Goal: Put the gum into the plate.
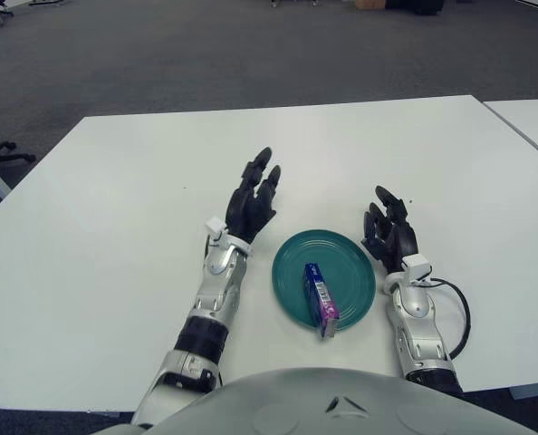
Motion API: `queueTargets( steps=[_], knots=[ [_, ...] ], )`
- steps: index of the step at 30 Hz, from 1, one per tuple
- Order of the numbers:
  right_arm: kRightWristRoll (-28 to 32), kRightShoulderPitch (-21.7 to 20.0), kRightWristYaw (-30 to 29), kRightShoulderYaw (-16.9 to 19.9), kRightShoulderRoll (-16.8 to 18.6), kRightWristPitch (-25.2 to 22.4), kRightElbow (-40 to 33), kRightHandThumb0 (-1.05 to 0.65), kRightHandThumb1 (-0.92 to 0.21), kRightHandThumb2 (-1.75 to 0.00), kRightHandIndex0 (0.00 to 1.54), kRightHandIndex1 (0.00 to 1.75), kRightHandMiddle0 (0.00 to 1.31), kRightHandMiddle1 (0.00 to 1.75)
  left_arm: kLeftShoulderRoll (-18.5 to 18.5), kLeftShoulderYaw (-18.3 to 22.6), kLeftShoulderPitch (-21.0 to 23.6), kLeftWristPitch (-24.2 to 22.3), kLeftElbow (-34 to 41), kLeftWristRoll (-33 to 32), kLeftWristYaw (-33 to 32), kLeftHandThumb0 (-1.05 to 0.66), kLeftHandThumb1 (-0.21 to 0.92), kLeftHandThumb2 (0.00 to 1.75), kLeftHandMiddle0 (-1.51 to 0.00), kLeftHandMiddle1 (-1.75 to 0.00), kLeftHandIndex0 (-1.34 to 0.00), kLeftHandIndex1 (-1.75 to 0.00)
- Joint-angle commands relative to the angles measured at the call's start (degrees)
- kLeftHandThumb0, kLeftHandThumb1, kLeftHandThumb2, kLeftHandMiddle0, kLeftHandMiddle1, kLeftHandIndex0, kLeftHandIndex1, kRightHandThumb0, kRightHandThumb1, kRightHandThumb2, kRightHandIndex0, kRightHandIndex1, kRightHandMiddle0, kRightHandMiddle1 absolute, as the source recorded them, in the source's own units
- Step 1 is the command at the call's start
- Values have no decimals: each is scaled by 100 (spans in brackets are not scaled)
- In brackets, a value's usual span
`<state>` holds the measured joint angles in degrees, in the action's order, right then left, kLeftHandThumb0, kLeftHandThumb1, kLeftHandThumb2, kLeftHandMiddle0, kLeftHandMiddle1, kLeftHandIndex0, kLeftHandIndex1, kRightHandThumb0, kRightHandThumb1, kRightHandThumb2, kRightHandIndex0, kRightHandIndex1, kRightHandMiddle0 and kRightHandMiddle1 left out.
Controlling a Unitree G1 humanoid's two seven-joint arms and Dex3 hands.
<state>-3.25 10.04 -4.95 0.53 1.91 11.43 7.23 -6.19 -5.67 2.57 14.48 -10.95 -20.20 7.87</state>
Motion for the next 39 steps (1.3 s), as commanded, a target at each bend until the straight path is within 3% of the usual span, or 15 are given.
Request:
queueTargets(
  steps=[1,17,34,39],
  knots=[
    [15,297,7,-11,25,-482,193,-69,-92,-72,30,1,0,54,-211,164,-198,-391,405,111,-510,-98,92,89,-30,0,0,-69],
    [110,318,44,-7,83,-595,151,-69,-92,-72,31,1,0,57,-38,-36,-1039,-1013,1193,1006,-1105,-89,92,94,-19,0,0,-65],
    [185,321,85,41,75,-742,118,-71,-92,-72,29,0,0,52,360,-205,-1574,22,478,1945,-732,-91,92,97,-18,-1,0,-60],
    [202,325,111,56,57,-751,108,-70,-92,-72,29,0,0,52,422,-207,-1604,361,159,2274,-838,-91,92,97,-23,-2,-1,-77]
  ],
)
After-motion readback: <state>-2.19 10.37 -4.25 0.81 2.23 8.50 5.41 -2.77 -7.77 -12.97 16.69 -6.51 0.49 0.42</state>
